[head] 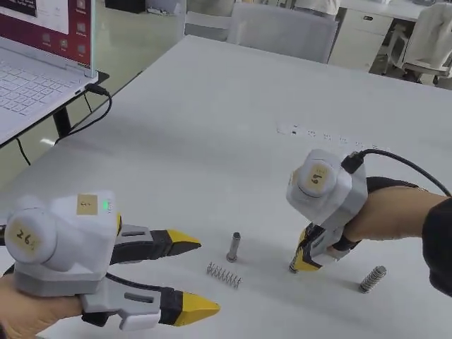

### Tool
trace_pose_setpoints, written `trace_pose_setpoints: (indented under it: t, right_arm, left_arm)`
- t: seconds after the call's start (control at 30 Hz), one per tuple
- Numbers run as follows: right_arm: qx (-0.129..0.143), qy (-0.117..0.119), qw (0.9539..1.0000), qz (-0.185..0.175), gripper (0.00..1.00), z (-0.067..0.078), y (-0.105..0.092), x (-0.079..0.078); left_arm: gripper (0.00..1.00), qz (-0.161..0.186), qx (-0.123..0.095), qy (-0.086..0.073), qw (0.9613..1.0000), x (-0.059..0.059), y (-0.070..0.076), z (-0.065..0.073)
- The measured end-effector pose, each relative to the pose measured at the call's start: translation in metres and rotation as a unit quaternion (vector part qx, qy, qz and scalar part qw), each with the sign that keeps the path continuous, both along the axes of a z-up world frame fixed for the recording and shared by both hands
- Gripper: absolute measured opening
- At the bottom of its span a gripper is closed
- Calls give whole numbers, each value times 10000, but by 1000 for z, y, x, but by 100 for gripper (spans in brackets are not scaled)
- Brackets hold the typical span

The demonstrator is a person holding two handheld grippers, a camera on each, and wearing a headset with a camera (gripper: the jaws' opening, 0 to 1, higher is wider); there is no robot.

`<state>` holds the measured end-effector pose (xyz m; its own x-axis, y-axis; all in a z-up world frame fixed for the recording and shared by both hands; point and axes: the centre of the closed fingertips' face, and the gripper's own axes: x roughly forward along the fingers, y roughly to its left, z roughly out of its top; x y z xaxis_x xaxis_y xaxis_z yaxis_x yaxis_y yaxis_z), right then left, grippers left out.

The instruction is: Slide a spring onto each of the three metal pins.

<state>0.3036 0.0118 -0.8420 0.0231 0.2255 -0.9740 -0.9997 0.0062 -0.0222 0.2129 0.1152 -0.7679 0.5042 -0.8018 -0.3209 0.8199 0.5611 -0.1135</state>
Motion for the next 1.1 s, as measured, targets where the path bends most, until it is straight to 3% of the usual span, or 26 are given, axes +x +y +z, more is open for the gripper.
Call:
trace_pose_setpoints:
  t: [0.17, 0.63, 1.1]
  right_arm:
    - [-34, -1, 10000, 21, 15, -4, -4, -1]
    - [66, 26, 9996, -284, 16, -2, -21, -5]
    - [299, 262, 9977, -546, 17, -1, -27, -35]
  left_arm:
    - [47, 2, -1, -4, 10000, 0, 0, 0]
    - [47, -24, 21, -9, 10000, -1, -1, 0]
    - [47, -20, 43, -3, 10000, -1, 0, -2]
